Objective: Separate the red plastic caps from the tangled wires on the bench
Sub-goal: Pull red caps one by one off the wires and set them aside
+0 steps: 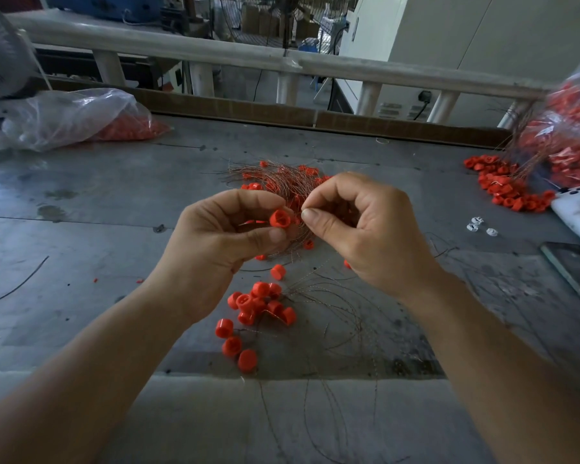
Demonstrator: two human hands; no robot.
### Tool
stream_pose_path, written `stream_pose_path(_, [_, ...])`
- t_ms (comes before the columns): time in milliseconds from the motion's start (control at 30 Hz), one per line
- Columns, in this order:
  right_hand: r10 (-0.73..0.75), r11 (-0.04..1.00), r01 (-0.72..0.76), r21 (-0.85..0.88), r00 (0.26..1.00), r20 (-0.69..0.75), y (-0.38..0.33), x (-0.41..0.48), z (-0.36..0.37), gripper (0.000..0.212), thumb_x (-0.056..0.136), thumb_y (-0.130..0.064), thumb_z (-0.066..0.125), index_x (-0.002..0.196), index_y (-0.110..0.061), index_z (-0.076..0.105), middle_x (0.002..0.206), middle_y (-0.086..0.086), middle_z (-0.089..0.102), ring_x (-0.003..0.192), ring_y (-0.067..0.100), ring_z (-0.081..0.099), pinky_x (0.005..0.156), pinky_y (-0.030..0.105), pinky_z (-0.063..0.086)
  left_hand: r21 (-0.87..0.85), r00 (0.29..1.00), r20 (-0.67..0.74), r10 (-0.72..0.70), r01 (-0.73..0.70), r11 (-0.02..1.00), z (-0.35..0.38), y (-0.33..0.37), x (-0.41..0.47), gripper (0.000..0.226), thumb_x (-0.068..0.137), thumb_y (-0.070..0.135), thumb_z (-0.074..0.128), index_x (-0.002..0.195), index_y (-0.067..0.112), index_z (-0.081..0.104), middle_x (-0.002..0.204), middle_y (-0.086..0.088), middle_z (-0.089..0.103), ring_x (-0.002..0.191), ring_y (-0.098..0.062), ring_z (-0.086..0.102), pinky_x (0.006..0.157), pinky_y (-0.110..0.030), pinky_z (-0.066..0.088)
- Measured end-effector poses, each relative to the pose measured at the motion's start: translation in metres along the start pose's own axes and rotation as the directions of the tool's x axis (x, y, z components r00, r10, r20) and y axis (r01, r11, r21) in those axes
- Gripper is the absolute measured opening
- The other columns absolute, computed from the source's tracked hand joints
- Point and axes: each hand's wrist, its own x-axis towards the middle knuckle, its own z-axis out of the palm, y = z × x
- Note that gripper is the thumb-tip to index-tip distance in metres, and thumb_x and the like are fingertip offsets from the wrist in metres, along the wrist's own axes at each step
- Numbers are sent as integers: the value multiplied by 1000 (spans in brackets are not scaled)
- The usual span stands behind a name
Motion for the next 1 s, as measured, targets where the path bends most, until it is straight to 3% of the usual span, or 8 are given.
stream_pose_path(167, [22,1000,-22,-11,1000,22,0,-1,4,10,81,-7,66,75,-16,62,70,-11,57,63,3,54,60,15,45,45,999,4,33,-33,998,1,0,0,25,49,10,71,73,12,73,77,-4,71,76,-16,67,75,-25,56])
stream_pose_path(400, [32,999,-31,-38,999,36,1,-2,5,9,80,-6,66,75,-13,64,69,-11,57,63,2,52,58,12,42,7,999,25,41,-41,999,1,0,-1,23,49,10,72,72,13,73,76,-5,72,72,-16,69,65,-20,55])
stream_pose_path(633, [23,998,-22,-57,1000,19,1,-2,2,13,80,-7,67,73,-17,61,68,-15,55,62,-1,52,57,10,40,-68,999,48,-5,8,998,2,1,-1,26,51,9,69,77,10,74,79,-7,73,75,-17,70,68,-23,56])
stream_pose_path(833, [31,998,-30,-60,999,14,1,-1,0,13,81,-6,66,74,-16,61,67,-15,53,59,-4,51,55,9,39,-95,998,51,-24,29,995,3,1,-2,28,65,-2,55,79,10,75,81,-6,73,78,-17,70,69,-22,56])
stream_pose_path(1000, [28,998,-27,-58,999,17,0,-1,0,10,80,-5,66,75,-13,63,67,-15,54,60,-2,51,56,10,40,-86,999,44,-24,28,996,4,3,-3,26,53,9,67,78,11,75,81,-6,73,78,-18,70,69,-22,56])
